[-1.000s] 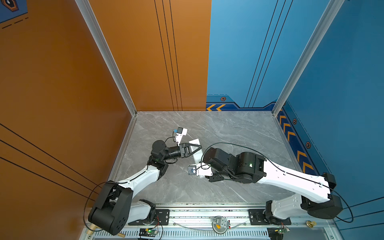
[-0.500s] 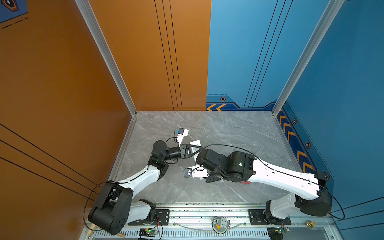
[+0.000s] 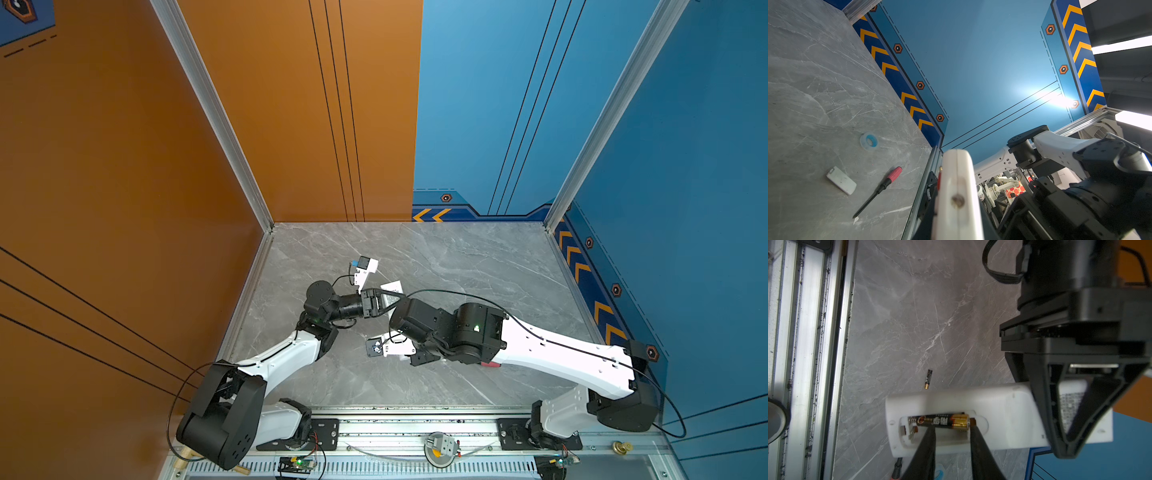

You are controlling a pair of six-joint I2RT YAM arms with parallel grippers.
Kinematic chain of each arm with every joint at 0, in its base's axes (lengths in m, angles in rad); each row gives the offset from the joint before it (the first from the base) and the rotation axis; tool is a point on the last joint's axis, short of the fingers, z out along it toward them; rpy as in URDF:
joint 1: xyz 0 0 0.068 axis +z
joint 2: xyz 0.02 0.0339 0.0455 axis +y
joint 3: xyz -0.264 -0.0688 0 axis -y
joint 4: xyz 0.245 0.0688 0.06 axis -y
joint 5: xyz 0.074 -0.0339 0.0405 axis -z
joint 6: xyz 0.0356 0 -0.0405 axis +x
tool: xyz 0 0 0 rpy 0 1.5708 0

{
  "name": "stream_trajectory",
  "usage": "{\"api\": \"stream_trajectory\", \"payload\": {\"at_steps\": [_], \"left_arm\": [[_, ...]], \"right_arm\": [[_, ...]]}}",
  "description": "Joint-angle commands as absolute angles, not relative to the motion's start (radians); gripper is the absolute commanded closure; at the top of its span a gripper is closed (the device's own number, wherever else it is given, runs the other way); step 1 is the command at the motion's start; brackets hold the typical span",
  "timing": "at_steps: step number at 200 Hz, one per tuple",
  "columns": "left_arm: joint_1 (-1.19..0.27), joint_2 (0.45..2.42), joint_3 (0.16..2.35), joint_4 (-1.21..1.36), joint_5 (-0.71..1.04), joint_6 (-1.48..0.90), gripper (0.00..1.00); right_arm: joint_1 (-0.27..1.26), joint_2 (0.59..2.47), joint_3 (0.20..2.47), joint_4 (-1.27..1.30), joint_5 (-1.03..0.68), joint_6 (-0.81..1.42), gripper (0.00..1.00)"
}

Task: Load the batteries into the remote control

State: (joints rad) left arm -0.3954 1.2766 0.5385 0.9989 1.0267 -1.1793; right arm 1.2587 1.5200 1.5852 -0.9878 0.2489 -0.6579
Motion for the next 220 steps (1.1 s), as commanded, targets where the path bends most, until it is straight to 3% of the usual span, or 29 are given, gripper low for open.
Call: {"api": "stream_trajectory", "payload": {"at_steps": [1,220], "left_arm": [[-0.408,1.275,0.572,1.035,1.058,-1.181,1.0],[-0.41,1.262,0.569,1.035,1.058,-1.177,1.0]], "right_arm": [[1.261,1.534,1.617,-1.02,0.264,-0.669,0.73],[1.256,1.555,1.598,-1.032,0.267,-0.687,0.8]]}}
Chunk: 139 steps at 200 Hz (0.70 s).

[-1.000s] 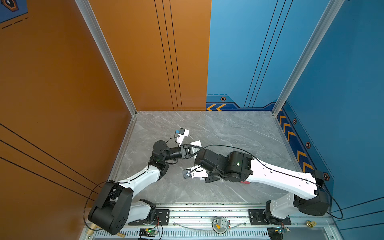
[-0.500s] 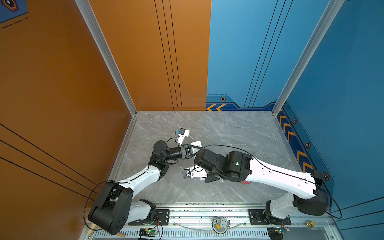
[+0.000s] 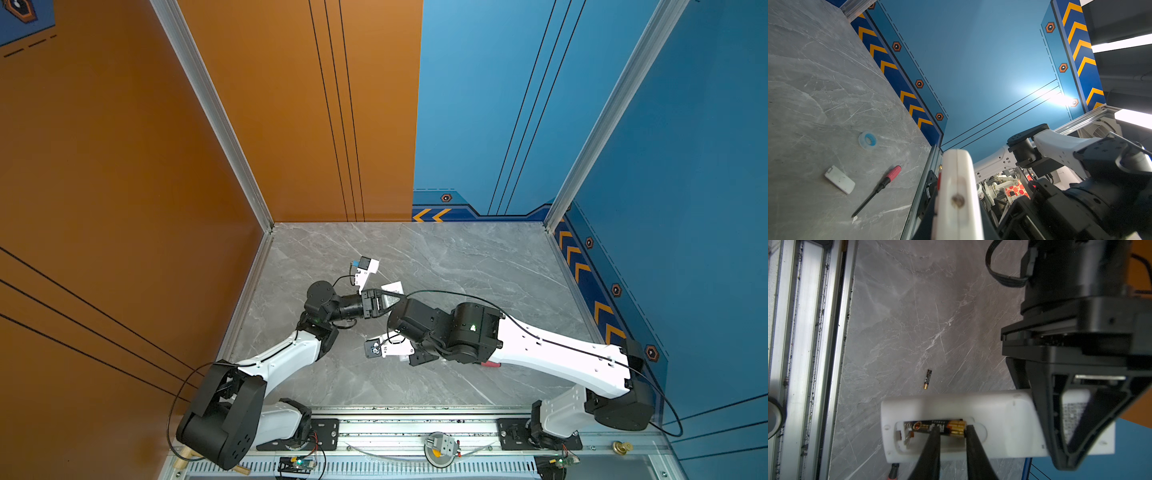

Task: Load the batteries into the remote control

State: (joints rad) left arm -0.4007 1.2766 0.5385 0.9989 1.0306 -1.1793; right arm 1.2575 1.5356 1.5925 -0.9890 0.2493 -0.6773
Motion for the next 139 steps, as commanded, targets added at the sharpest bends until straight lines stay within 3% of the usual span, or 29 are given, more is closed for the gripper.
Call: {"api": "stream_trajectory", "payload": {"at_steps": [1,139], "left_arm": [[-0.41,1.261,0.569,1.035,1.058,-1.177,1.0],[-0.413,1.255,0.571,1.034,1.056,-1.175,1.0]], "right_arm": [[1.256,1.555,1.598,-1.032,0.268,-0.687,0.8],[1.261,1.57,1.583,-1.032,0.276,-0.695,0.82]]}}
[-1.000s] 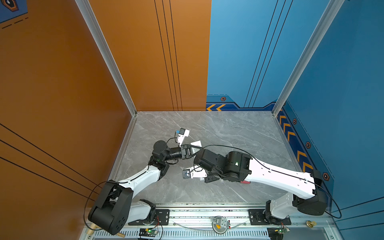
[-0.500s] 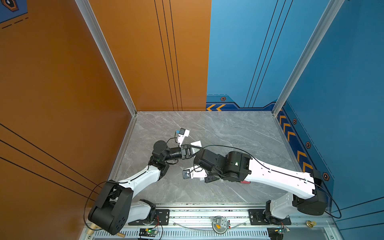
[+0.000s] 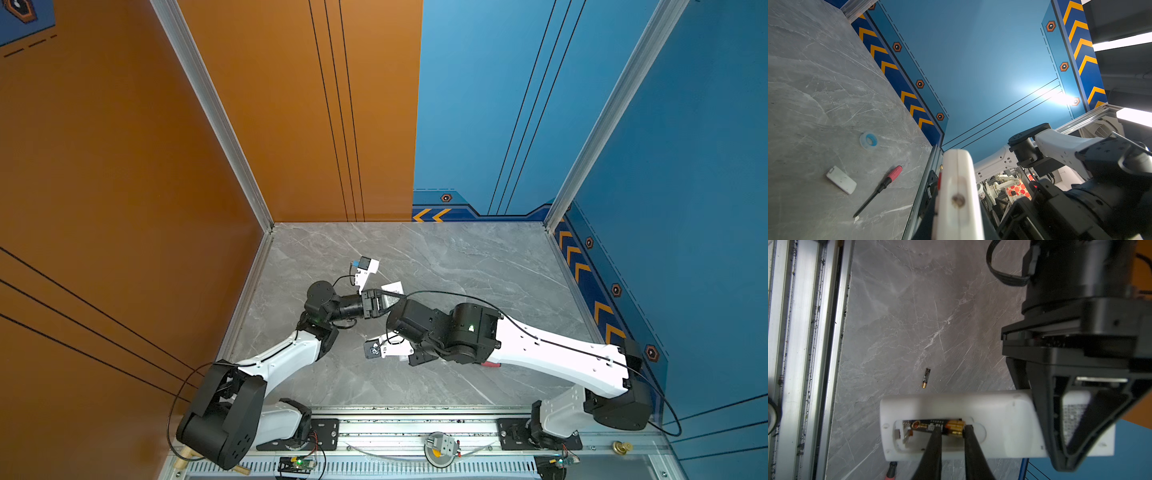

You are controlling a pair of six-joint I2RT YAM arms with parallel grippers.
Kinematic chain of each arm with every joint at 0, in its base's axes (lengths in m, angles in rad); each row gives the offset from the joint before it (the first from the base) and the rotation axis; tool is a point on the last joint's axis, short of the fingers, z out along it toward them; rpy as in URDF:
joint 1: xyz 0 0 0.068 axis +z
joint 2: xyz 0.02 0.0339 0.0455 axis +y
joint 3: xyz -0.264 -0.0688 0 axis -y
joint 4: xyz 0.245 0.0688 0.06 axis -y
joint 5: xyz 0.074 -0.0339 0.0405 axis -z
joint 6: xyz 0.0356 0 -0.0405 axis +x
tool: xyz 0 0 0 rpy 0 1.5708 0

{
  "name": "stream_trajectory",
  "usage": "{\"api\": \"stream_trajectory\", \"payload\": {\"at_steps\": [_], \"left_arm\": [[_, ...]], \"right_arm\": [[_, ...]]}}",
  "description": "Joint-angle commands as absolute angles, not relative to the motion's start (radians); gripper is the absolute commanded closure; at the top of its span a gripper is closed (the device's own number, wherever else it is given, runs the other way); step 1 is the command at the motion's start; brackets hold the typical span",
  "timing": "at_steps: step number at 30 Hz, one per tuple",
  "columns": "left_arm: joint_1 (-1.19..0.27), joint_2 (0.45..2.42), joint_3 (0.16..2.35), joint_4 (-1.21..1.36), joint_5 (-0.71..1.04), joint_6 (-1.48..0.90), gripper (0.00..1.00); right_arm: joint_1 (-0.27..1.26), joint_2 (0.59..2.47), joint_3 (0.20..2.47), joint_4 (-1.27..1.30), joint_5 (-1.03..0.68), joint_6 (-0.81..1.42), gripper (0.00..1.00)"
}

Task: Load the batteries into the remote control

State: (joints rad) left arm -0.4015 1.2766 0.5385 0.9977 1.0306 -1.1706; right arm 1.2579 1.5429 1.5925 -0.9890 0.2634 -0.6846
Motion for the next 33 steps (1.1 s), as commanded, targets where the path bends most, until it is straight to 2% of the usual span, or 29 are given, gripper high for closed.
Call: {"api": "stream_trajectory", "payload": {"at_steps": [1,33], "left_arm": [[-0.414,1.256,0.571,1.034,1.057,-1.175,1.0],[-0.413,1.243,0.57,1.034,1.058,-1.176,1.0]], "right_arm": [[1.261,1.571,1.583,-1.032,0.276,-0.695,0.82],[1.272,1.61,1.58,-1.035,0.292,-0.701,0.89]]}}
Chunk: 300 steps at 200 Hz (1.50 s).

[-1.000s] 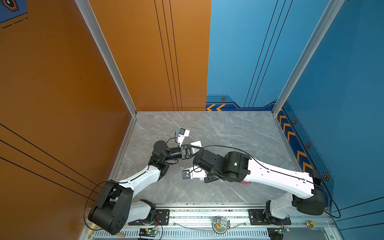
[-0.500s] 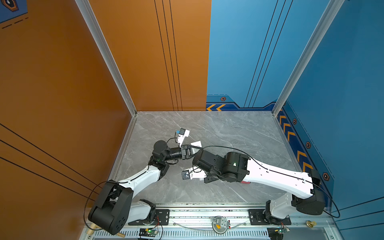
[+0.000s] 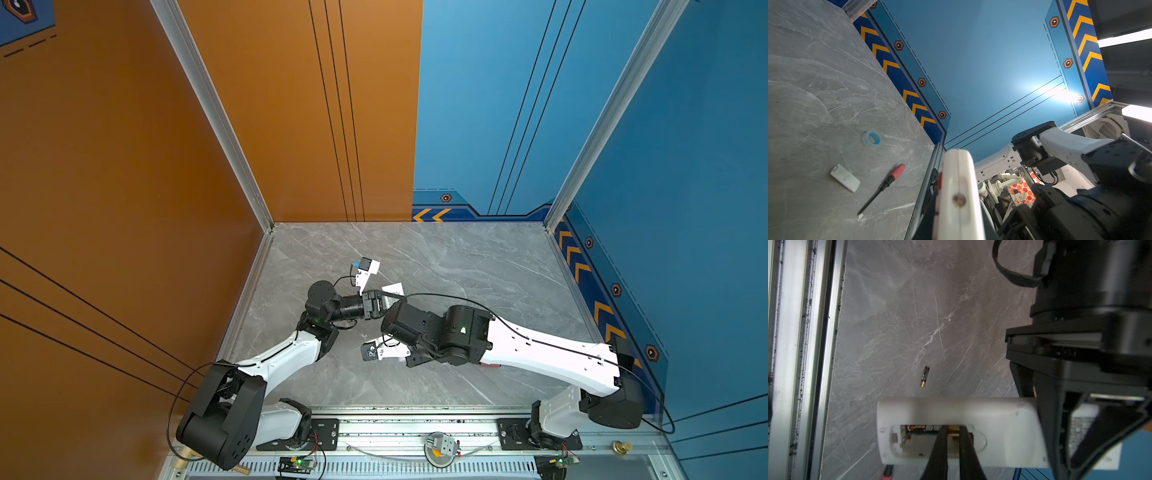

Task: Load the batteries into the remote control

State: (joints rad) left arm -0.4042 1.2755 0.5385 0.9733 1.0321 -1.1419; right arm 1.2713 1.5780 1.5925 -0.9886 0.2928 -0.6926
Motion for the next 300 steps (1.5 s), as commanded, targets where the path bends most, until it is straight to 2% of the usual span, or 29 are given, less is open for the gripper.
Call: {"api": "stream_trajectory", "payload": {"at_steps": [1,112,173,300], "left_arm": [[-0.413,1.244,0.57,1.034,1.058,-1.176,1.0],[-0.411,1.247,0.565,1.034,1.054,-1.176,1.0],[-0.409,1.259,0.562,1.035,1.049,-1.177,1.0],[-0.395,1.273,0.548,1.035,1.032,-1.183,1.0]], "right_arm": [[1.272,1.612,1.58,-1.035,0.293,-0.701,0.9],[1.272,1.604,1.582,-1.035,0.312,-0.697,0.92],[1.279,1.603,1.637,-1.035,0.309,-0.659,0.82],[1.293,1.493,1.634,-0.985,0.33,-0.527,0.87]]}}
